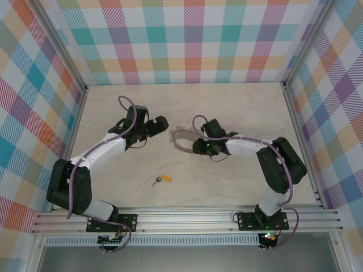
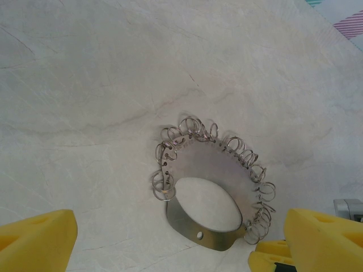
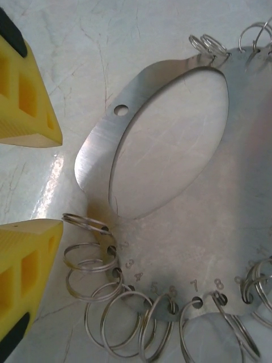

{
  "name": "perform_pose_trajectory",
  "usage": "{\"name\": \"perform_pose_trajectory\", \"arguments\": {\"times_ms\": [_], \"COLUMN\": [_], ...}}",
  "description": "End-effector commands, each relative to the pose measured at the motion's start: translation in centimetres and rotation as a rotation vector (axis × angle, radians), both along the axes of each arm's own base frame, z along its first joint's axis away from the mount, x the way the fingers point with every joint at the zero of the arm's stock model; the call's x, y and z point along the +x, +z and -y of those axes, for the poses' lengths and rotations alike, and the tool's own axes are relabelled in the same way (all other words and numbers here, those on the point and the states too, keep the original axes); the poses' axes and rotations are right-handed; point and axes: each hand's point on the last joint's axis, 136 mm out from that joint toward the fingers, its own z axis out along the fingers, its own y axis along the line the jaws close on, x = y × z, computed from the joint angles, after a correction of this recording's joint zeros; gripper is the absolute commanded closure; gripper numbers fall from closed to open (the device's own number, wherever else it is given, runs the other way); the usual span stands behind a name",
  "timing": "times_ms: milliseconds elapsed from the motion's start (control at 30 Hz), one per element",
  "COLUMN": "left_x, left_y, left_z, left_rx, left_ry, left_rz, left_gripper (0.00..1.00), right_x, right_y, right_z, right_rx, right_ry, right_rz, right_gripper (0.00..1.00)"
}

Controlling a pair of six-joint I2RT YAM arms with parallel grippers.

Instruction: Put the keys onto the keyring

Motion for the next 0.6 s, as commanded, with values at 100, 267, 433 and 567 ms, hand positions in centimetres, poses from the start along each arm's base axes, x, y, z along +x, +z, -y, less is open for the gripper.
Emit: {"name": "perform_pose_trajectory", "arguments": {"times_ms": [100, 267, 433, 567], "left_x": [0.6, 0.6, 0.7, 0.7], "left_y": [1.4, 1.2, 1.1, 1.1], "left_z": [1.0, 1.0, 1.0, 1.0], "left_rx": [-0.02, -0.019, -0.018, -0.018], "left_ry": [-0.017, -0.018, -0.017, -0.016], "left_rz": [0.039, 0.037, 0.035, 0.033], "left_gripper": [0.07, 0.06, 0.07, 0.06], "right_x": [0.5, 1.1, 2.0, 2.3], "right_y": [-0.5, -0.7, -0.5, -0.3], "right_z": [0.5, 0.5, 0.4, 0.2], "right_rx": [-0.029, -0.039, -0.037, -0.034], "right_ry": [-0.02, -0.025, -0.027, -0.026], "right_rz": [0.0, 0.006, 0.015, 0.021], "right_gripper": [0.61, 0.61, 0.62, 0.62]}}
